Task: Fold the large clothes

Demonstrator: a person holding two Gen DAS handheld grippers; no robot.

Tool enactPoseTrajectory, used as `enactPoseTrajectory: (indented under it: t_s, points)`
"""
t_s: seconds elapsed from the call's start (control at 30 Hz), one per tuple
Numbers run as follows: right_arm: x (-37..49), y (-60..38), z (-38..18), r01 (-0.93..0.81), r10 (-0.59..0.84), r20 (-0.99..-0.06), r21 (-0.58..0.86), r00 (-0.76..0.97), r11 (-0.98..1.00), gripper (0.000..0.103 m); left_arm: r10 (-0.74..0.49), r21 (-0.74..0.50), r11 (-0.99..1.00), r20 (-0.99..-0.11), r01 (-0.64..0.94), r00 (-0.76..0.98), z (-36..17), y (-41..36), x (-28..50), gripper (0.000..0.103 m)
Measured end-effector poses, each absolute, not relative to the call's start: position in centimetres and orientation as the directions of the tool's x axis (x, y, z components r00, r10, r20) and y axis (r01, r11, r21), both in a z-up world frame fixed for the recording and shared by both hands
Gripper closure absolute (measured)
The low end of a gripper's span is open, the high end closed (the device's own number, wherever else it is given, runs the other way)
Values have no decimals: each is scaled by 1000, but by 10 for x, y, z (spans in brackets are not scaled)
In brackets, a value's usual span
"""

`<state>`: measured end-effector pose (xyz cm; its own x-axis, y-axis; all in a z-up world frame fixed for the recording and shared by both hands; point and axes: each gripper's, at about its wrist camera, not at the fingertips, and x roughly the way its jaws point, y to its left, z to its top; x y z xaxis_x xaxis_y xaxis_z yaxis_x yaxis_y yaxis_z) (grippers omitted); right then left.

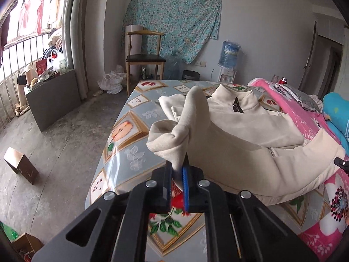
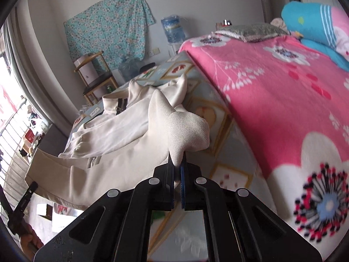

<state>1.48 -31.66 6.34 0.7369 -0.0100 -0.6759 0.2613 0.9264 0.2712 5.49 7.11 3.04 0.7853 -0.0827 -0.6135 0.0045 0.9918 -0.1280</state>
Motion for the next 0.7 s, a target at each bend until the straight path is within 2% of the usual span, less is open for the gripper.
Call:
enactPoseTrajectory:
  t_s: [0.17,0.23,0.3,0.33,0.37,0.4,0.43,0.47,0.6,0.7]
  points:
    - [6,-321,33,295,32,-744,304,667,906,97,-69,-130,991,-726,-37,684,-2,88,43,97]
    - [15,-323,19,304,43,-781,293,623,907,93,-89,-155,987,-761,-47,643,-15,94,45,91]
    - [23,-324,11,320,16,-817,244,576,916,83,-134,-215,975,-771,-57,622,-21,102,47,88]
    - [26,-323,10,316,7,-831,220,556,923,77,-151,-239,969,-771,-61,619,-21,107,45,82]
    - [27,-322,11,311,-1,-837,203,548,929,65,-150,-243,968,-767,-66,624,-20,111,43,79]
    - [26,-321,12,303,-9,-839,186,544,935,57,-134,-233,970,-759,-73,637,-16,115,39,70]
    - [23,-319,16,293,-22,-841,164,541,942,44,-116,-219,973,-750,-79,651,-12,119,37,62]
    - [21,-318,18,287,-43,-841,136,540,948,36,-102,-206,975,-742,-81,662,-8,124,33,58]
    - [14,-317,34,271,-119,-844,32,522,962,32,-40,-149,984,-722,-99,691,14,139,35,47]
    - [15,-325,56,279,-110,-817,65,567,958,31,-35,-142,986,-693,-88,720,38,143,51,43]
